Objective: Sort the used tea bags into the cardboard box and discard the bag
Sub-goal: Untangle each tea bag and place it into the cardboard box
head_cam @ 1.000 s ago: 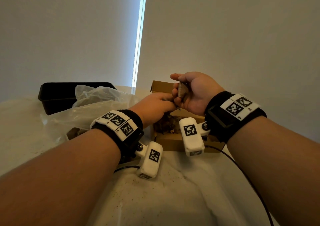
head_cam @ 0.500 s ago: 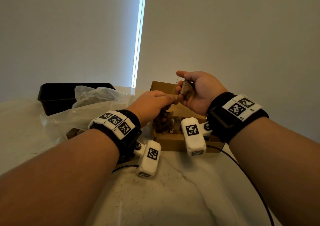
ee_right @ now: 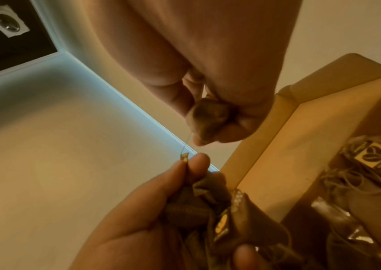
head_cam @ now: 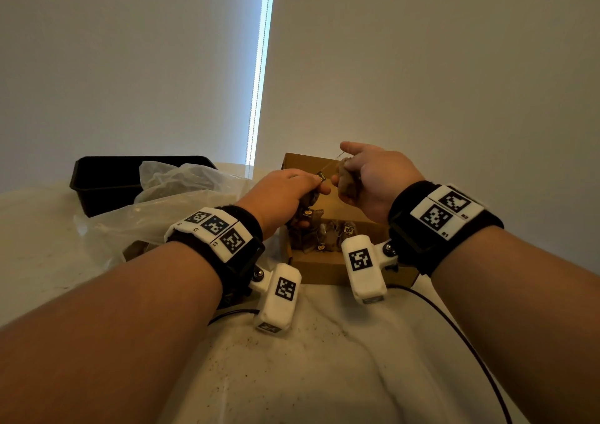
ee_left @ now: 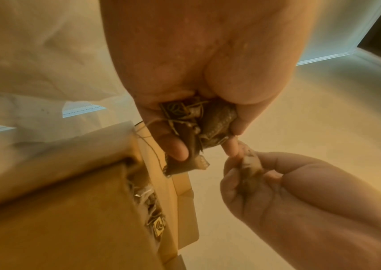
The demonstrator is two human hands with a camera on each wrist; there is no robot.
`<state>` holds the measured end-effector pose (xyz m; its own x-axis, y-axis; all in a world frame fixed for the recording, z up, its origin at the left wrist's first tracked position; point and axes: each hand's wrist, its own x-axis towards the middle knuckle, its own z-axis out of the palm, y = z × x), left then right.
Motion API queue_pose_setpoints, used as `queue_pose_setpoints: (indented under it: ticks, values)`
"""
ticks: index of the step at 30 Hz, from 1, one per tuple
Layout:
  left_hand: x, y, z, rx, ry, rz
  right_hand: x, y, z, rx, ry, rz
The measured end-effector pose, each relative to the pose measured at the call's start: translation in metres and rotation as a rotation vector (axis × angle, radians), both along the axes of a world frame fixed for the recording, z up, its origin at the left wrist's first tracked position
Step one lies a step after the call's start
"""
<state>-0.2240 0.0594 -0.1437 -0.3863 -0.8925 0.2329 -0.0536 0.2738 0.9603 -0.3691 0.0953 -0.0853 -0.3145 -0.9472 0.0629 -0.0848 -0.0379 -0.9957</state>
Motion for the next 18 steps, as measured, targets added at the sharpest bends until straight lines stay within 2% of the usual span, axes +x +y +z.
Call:
queue_pose_setpoints:
  ticks: [3, 14, 18]
  values:
    - [0.000, -0.002, -0.001, -0.002, 0.009, -0.014, -0.002, -0.001, -0.006, 0.005, 0.157, -0.008]
    - [-0.003, -0.007, 0.001, 0.012, 0.035, -0.004, 0.004, -0.003, -0.015, -0.057, 0.121, 0.068]
    - [-0.004, -0.007, 0.002, -0.002, 0.032, -0.007, 0.003, -0.004, -0.016, -0.065, 0.097, 0.033]
